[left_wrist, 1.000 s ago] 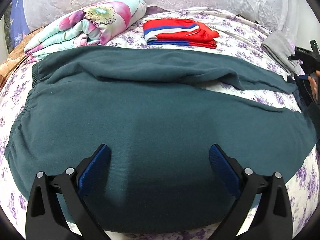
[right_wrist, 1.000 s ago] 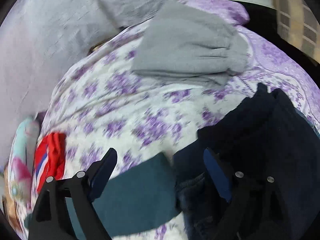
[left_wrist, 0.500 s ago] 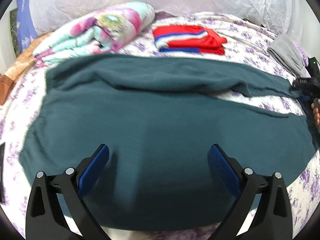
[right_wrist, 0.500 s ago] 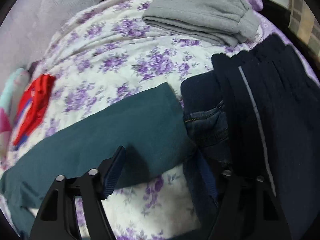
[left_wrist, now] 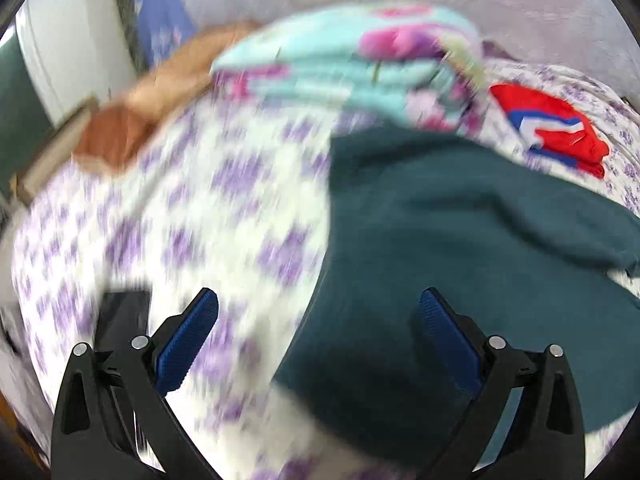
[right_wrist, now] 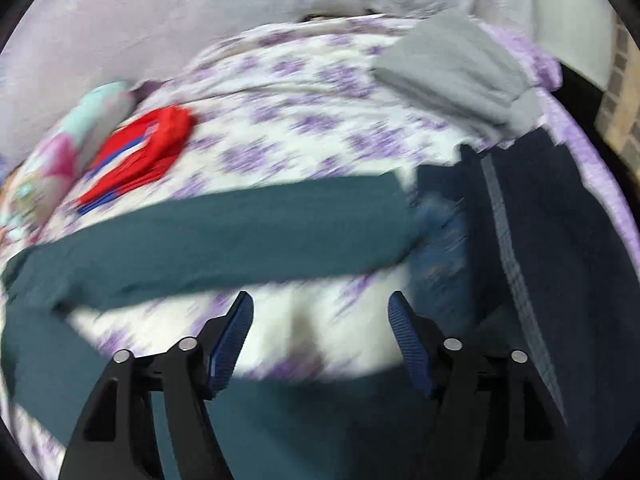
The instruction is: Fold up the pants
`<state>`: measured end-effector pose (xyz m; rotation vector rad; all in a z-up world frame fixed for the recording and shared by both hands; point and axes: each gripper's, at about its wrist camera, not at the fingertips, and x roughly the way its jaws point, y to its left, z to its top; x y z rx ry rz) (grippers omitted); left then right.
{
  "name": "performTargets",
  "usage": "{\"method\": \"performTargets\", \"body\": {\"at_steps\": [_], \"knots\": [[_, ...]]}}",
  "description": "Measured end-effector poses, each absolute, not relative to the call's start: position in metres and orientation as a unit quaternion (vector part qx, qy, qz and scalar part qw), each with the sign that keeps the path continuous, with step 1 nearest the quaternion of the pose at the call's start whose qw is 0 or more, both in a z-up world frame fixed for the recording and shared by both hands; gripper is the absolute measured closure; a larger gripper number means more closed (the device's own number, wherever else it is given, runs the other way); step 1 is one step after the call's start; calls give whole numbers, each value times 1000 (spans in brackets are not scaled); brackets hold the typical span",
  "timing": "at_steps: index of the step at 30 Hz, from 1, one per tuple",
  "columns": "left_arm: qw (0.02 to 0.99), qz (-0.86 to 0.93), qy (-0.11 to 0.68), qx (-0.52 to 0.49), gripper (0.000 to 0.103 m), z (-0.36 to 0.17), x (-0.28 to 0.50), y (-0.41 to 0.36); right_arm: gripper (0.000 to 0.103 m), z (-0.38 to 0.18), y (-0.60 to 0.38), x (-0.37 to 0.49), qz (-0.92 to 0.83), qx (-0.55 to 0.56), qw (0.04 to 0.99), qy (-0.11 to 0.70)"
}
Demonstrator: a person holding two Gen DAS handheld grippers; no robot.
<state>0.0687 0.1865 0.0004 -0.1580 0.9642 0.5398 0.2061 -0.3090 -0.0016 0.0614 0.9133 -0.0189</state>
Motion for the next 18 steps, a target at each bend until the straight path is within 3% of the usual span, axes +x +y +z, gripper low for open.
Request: {"method": "performTargets", "body": {"at_steps": [7,8,9,10,14,16,17,18], "knots": [[827,200,496,-172,5,-22,26,188,28,0,-272,140,52,5,900,433],[827,185,498,-183,12,-23,29,186,28,1,-273,134,49,2,901,431],[825,177,502,-189,24,-24,34,184,27,1,-274,125,44,0,902,429],[821,161,509,-202,29,-27,41,182,27,1,-277,115,37,-2,903,427],[815,159,509,-229,35,-37,58,180,26,1,-299,79,19,18,904,426],[821,162,490,-245,59,-35,61,181,26,-1,-311,60,2,32,903,428],[826,147,480,-256,93,-33,62,179,26,-1,-318,54,-6,38,903,428],[827,137,478,-262,97,-32,62,177,26,-2,-329,45,-16,55,902,427]]}}
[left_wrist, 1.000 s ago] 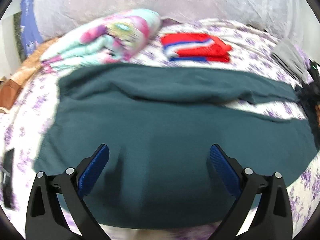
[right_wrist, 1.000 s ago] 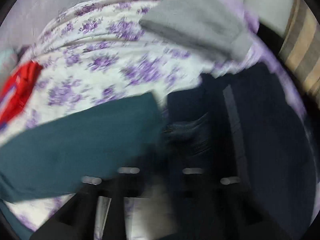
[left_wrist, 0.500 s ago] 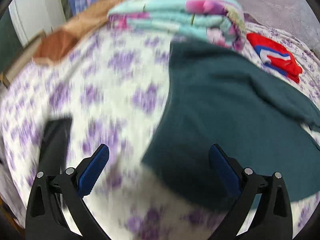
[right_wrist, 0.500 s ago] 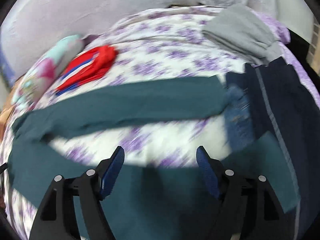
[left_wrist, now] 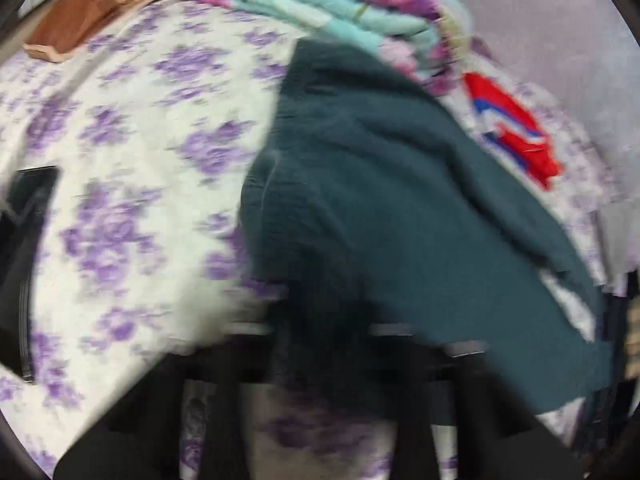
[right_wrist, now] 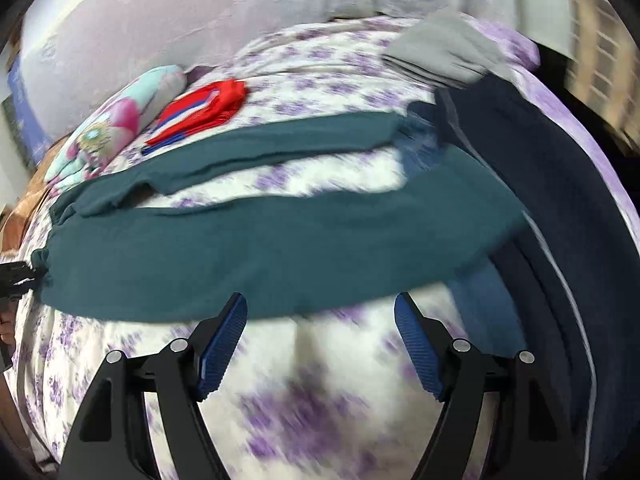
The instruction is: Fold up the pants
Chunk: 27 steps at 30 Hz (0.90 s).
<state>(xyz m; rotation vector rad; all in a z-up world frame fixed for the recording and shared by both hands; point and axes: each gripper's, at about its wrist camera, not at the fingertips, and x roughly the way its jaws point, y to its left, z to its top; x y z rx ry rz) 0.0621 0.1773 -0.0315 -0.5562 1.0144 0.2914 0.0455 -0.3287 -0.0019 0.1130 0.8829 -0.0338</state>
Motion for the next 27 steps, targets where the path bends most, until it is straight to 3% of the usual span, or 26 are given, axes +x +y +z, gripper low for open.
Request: {"method": "performTargets", "body": {"at_steps": [6,12,13,14,15,17,23,27], "knots": [[854,158,444,-219,97,-5,51,157,27,-20,-361,42,4,179,883,434],[854,152,436,-238,97,3,38,165,39,-51,-384,99,-11,274,853,444],[854,152,436,-240,97,2,38,166,54,-52,-389,107,-27,275,858,433],[853,154,436,-243,97,0,37,168,94,-53,-394,113,-43,276,858,431],[850,156,438,-248,97,-2,36,170,100,-55,-398,114,-43,292,851,434],[848,157,433,-262,97,-2,31,176,100,-53,-410,106,-30,331,842,426],[866,181,406,-229,97,32,-11,191,100,-14,-399,37,11,298,864,406],[857,180,441,-198,94,19,-34,193,98,-39,-395,7,-10,262,842,472]]}}
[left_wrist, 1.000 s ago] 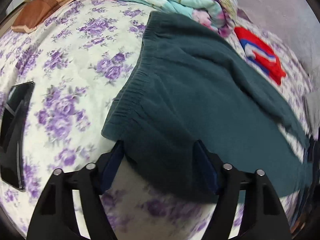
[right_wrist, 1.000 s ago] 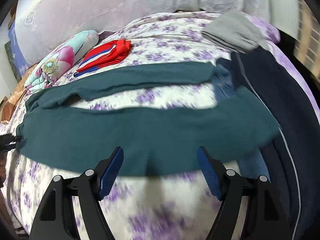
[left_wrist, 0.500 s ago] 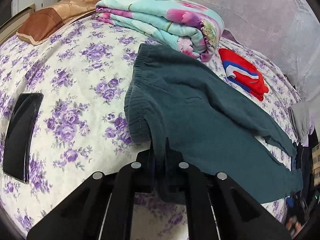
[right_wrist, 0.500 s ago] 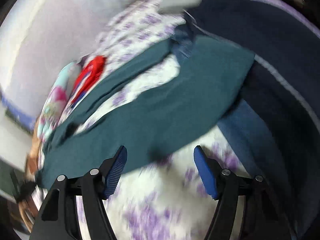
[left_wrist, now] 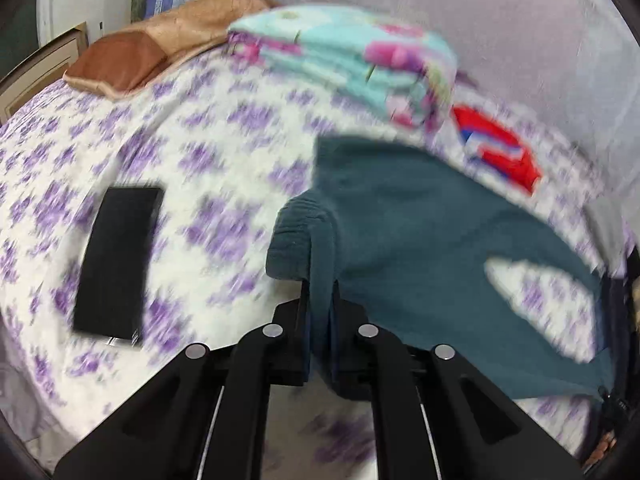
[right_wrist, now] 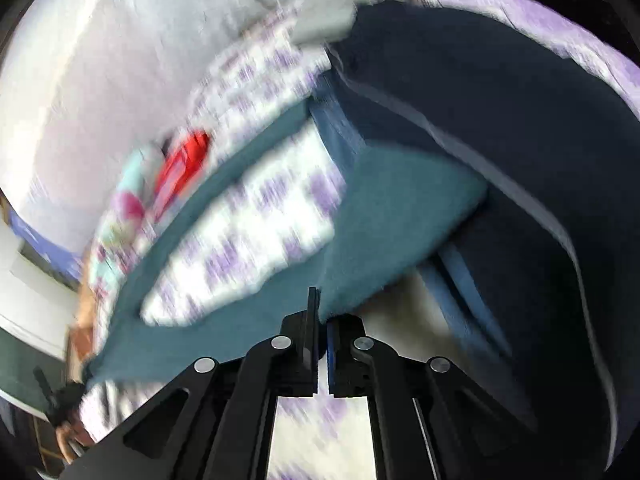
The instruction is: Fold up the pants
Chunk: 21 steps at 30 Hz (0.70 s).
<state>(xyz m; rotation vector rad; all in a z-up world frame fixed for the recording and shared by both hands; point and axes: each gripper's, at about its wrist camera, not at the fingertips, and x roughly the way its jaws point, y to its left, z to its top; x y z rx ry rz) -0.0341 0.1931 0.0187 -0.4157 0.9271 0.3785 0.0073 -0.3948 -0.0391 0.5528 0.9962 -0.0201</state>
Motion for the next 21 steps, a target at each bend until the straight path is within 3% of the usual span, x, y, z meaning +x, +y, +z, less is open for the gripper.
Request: {"method": "performTargets", "body": {"at_steps": [3,4,5,6,7,8,13,16,21], "knots": [[831,231,486,-141,82,-7,-44,200,92,-50,-389,-1,-30,213,839,499],[827,252,484,-132,82,-7,-49,205,82,-38,-386,-4,-45,192,846,495],[828,275,472,-128,79,-1,-56,212,60,-28,-385,-6,-53,179,855,484],[830,288,460,-129,69,5,-61,216,52,-14,-381,-7,-65,160,868,465],[836,303,437,-132,63,17,-65,222,50,5,-377,-7,-82,129,885,440],[846,309,416,-130,50,29,-66,224,50,20,-374,-4,-96,104,897,418],[891,251,374,-57,25,61,-15,204,43,55,-332,59,-30,47,941,335],[894,190,405,-9,24,51,47,191,36,38,-291,128,47,1,933,356],[878,153,452,39,24,16,124,197,36,-2,-210,233,121,-94,900,408]]}}
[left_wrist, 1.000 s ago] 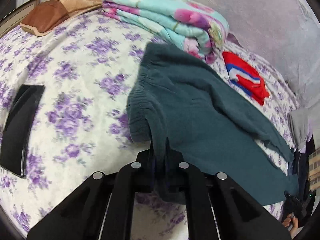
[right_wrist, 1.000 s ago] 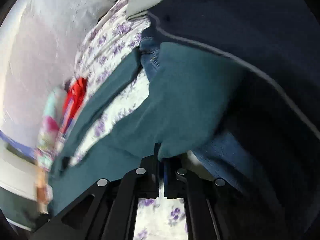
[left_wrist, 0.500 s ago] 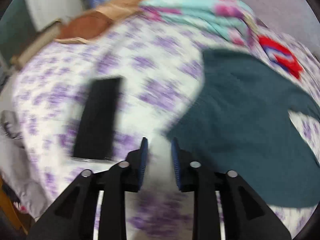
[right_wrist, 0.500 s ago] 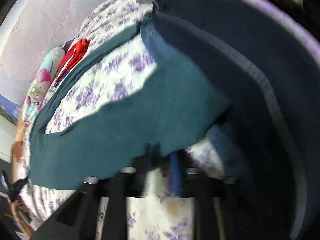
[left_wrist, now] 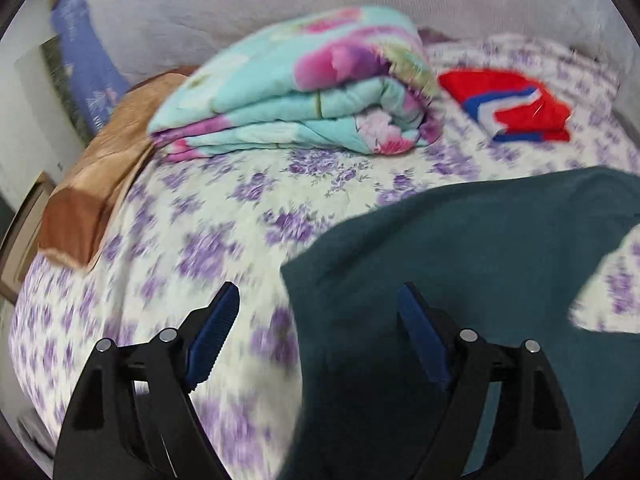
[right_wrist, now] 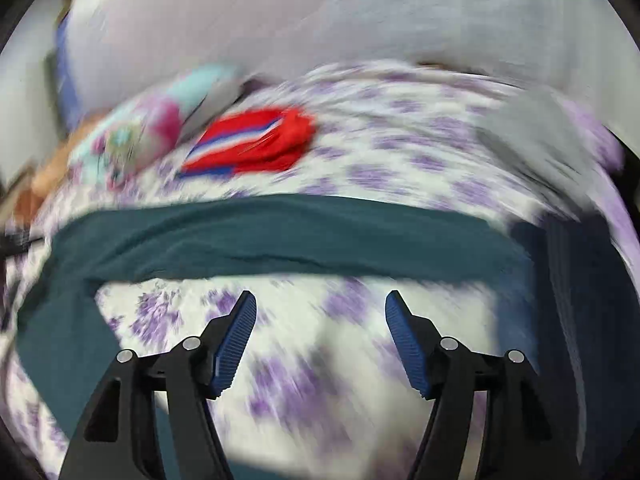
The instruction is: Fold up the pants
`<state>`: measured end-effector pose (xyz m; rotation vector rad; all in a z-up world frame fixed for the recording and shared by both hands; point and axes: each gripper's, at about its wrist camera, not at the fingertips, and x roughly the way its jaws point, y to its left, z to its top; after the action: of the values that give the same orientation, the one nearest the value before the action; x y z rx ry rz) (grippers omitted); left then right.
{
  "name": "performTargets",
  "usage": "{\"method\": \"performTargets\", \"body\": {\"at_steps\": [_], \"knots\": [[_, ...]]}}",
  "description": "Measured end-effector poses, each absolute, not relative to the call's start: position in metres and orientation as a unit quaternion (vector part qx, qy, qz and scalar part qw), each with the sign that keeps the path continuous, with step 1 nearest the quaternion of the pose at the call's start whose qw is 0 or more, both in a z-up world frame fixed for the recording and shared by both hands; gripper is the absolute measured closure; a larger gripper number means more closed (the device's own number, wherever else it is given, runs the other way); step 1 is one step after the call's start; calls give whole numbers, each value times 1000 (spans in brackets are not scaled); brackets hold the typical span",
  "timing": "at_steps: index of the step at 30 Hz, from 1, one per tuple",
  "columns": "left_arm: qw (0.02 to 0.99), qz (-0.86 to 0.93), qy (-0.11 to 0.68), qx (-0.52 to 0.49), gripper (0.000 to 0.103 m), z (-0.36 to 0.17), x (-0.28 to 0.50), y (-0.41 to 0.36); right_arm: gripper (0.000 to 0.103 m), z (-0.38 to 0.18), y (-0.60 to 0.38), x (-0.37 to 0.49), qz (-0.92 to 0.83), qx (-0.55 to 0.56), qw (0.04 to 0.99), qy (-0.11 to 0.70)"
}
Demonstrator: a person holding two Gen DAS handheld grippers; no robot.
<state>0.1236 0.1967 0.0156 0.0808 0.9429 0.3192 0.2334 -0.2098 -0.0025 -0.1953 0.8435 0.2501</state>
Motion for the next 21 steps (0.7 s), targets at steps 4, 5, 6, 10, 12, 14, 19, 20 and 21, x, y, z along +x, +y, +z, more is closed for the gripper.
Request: {"method": "performTargets", "body": {"at_steps": [4,5,6,10,12,14,19,20,21], "knots": [[863,128,488,-1,35,-5,154,215,50,-37,-164,289,158,-136,871,446],[860,126,494,-7,42,-8,157,218,54,-50,-160,292,153,-150,857,468],[857,129,499,-8,48,-13,159,221,54,-62,-157,294,141,-160,847,486],[844,137,519,-12,54,-29,162,233,47,-48,-193,289,78,-121,859,491],[846,127,518,-9,54,-27,161,233,45,-32,-207,284,58,-115,874,469],[848,103,519,14,53,-23,164,228,45,-17,-208,286,106,-103,884,444],[848,52,526,35,42,-22,183,222,32,-16,-172,329,175,-148,877,422],[847,44,529,30,42,-23,188,223,32,-23,-163,340,184,-160,869,431],[846,41,530,28,42,-24,190,224,32,-35,-152,352,187,-180,858,443]]}}
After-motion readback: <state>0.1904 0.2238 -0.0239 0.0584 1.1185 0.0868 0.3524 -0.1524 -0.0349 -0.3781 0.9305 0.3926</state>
